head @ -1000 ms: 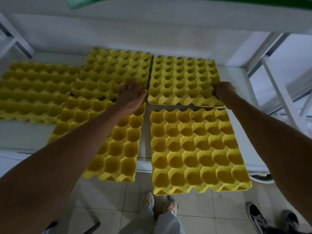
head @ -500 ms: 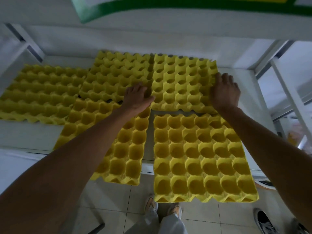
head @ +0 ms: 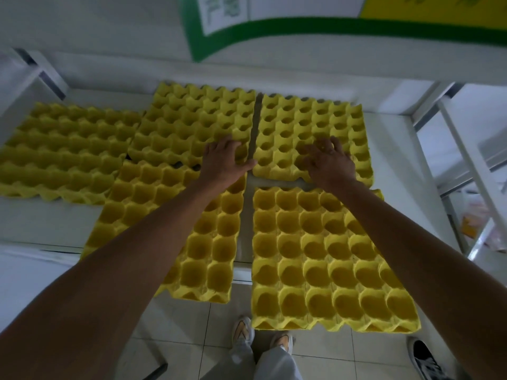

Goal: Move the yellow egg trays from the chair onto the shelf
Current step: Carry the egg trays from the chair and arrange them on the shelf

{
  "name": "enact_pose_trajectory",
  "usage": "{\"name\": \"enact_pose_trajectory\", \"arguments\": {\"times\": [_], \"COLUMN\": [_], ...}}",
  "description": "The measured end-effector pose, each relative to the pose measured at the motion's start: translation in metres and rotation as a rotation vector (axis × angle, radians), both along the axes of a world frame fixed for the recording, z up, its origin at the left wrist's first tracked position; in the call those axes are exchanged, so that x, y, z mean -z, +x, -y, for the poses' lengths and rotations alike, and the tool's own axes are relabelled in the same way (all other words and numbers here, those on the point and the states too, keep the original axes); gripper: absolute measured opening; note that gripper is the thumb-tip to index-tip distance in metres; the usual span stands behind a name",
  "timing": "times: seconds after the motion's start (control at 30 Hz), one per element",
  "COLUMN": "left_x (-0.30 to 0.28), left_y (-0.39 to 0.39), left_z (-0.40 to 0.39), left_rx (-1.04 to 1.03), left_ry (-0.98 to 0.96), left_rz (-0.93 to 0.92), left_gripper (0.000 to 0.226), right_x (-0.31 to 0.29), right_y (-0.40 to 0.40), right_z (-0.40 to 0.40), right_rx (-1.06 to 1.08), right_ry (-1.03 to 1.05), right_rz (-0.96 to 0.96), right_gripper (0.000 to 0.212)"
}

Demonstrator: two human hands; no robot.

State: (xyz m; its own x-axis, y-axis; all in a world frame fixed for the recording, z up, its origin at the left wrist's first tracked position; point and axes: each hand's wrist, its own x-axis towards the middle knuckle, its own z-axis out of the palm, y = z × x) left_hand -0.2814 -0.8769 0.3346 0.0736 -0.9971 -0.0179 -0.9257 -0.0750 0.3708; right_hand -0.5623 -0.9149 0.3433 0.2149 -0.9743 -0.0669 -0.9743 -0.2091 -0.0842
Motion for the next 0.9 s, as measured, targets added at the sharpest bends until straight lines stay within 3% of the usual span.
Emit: {"name": "enact_pose_trajectory", "arguments": {"times": [0.17,0.33,0.5,0.6,0.67,0.73,0.8,0.9], "left_x": [0.002,0.000,-0.003,-0.009,-0.021,-0.038,-0.056,-0.084], "left_y": [0.000,0.006,0.004,0.005,0.008,0.004,-0.010,-0.047], "left_z": [0.001,0.003,0.004,0.000,-0.014,-0.033,-0.060,-0.135], "left_rx": [-0.005,-0.007,-0.036,-0.121,-0.181,-0.180,-0.102,-0.068], "left_ry": [-0.014,0.089,0.079,-0.008,-0.140,-0.287,-0.374,-0.310], "left_rz": [-0.011,-0.071,-0.168,-0.438,-0.640,-0.672,-0.607,-0.507], "left_gripper": [0.076,0.083,0.075,0.060,0.041,0.028,0.027,0.023], "right_x": [-0.005,0.001,-0.001,-0.012,-0.026,-0.038,-0.040,-0.026], "right_y": [0.025,0.029,0.025,0.016,-0.004,-0.038,-0.081,-0.136], "right_z": [0.007,0.006,0.020,0.014,-0.009,-0.054,-0.108,-0.173], "right_rx": [0.067,0.007,-0.019,0.005,0.113,0.207,0.222,0.301], "right_ry": [-0.011,-0.083,0.001,-0.021,-0.185,-0.329,-0.310,-0.105], "right_rz": [0.052,0.067,0.051,0.275,0.515,0.643,0.585,0.435], "right_gripper": [0.042,0.041,0.045,0.045,0.040,0.033,0.031,0.045]}}
